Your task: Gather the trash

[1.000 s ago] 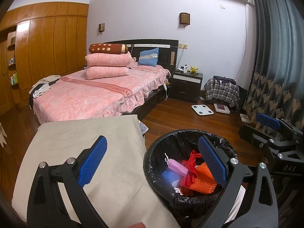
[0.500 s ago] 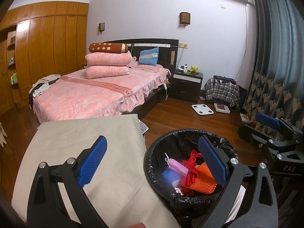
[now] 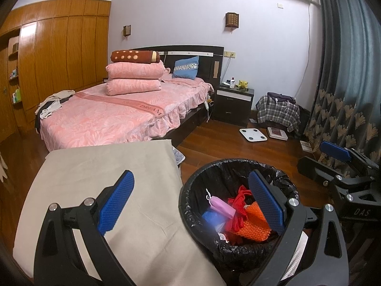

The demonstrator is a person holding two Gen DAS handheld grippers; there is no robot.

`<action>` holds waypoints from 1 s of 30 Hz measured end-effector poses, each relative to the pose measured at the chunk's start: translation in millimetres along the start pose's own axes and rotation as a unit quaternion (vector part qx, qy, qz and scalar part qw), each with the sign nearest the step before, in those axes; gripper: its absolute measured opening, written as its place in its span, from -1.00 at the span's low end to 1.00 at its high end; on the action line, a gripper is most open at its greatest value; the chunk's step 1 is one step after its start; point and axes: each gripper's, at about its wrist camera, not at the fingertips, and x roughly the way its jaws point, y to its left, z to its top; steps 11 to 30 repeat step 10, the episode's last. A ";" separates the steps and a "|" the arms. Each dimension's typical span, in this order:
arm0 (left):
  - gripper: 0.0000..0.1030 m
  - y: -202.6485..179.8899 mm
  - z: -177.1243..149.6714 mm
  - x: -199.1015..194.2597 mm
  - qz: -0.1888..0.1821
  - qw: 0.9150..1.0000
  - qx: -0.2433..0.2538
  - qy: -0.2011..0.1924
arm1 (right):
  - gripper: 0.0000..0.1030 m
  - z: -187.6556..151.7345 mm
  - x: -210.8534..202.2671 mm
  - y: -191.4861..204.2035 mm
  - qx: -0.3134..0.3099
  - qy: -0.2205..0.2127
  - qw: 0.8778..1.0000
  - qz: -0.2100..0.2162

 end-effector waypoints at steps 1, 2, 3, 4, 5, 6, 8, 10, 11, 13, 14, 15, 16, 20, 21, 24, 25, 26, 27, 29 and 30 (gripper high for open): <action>0.83 0.0 -0.2 -0.3 0.000 1.000 0.000 0.000 | 0.88 -0.4 0.5 0.1 0.000 0.000 1.000 0.000; 0.83 0.4 -0.8 -0.6 0.000 1.000 0.000 0.001 | 0.88 -0.4 0.1 -0.1 0.000 0.000 1.000 0.000; 0.83 0.9 -0.3 1.9 0.000 1.000 0.000 0.002 | 0.88 -0.1 1.1 0.3 0.000 0.000 1.000 0.001; 0.83 1.9 -1.7 0.6 0.000 1.000 0.001 0.003 | 0.88 -0.2 0.7 0.2 0.000 0.000 1.000 0.001; 0.83 1.2 -1.0 1.3 0.000 1.000 0.001 0.002 | 0.88 -0.3 0.5 0.2 -0.001 0.000 1.000 0.000; 0.83 1.4 0.8 3.7 0.000 1.000 0.001 0.003 | 0.88 -0.3 0.5 0.2 -0.001 0.000 1.000 0.000; 0.83 1.9 0.0 4.4 0.001 1.000 0.001 0.005 | 0.88 -0.3 0.6 0.2 0.000 0.001 1.000 0.001; 0.83 1.6 0.4 5.1 0.001 1.000 0.001 0.005 | 0.88 -4.0 4.2 0.5 0.000 0.002 1.000 0.002; 0.83 1.6 0.4 5.1 0.001 1.000 0.001 0.005 | 0.88 -4.0 4.2 0.5 0.000 0.002 1.000 0.002; 0.83 1.6 0.4 5.1 0.001 1.000 0.001 0.005 | 0.88 -4.0 4.2 0.5 0.000 0.002 1.000 0.002; 0.83 1.6 0.4 5.1 0.001 1.000 0.001 0.005 | 0.88 -4.0 4.2 0.5 0.000 0.002 1.000 0.002; 0.83 1.6 0.4 5.1 0.001 1.000 0.001 0.005 | 0.88 -4.0 4.2 0.5 0.000 0.002 1.000 0.002; 0.83 1.6 0.4 5.1 0.001 1.000 0.001 0.005 | 0.88 -4.0 4.2 0.5 0.000 0.002 1.000 0.002; 0.83 1.6 0.4 5.1 0.001 1.000 0.001 0.005 | 0.88 -4.0 4.2 0.5 0.000 0.002 1.000 0.002; 0.83 1.6 0.4 5.1 0.001 1.000 0.001 0.005 | 0.88 -4.0 4.2 0.5 0.000 0.002 1.000 0.002; 0.83 1.6 0.4 5.1 0.001 1.000 0.001 0.005 | 0.88 -4.0 4.2 0.5 0.000 0.002 1.000 0.002; 0.83 1.6 0.4 5.1 0.001 1.000 0.001 0.005 | 0.88 -4.0 4.2 0.5 0.000 0.002 1.000 0.002; 0.83 1.6 0.4 5.1 0.001 1.000 0.001 0.005 | 0.88 -4.0 4.2 0.5 0.000 0.002 1.000 0.002; 0.83 1.6 0.4 5.1 0.001 1.000 0.001 0.005 | 0.88 -4.0 4.2 0.5 0.000 0.002 1.000 0.002; 0.83 1.6 0.4 5.1 0.001 1.000 0.001 0.005 | 0.88 -4.0 4.2 0.5 0.000 0.002 1.000 0.002; 0.83 1.6 0.4 5.1 0.001 1.000 0.001 0.005 | 0.88 -4.0 4.2 0.5 0.000 0.002 1.000 0.002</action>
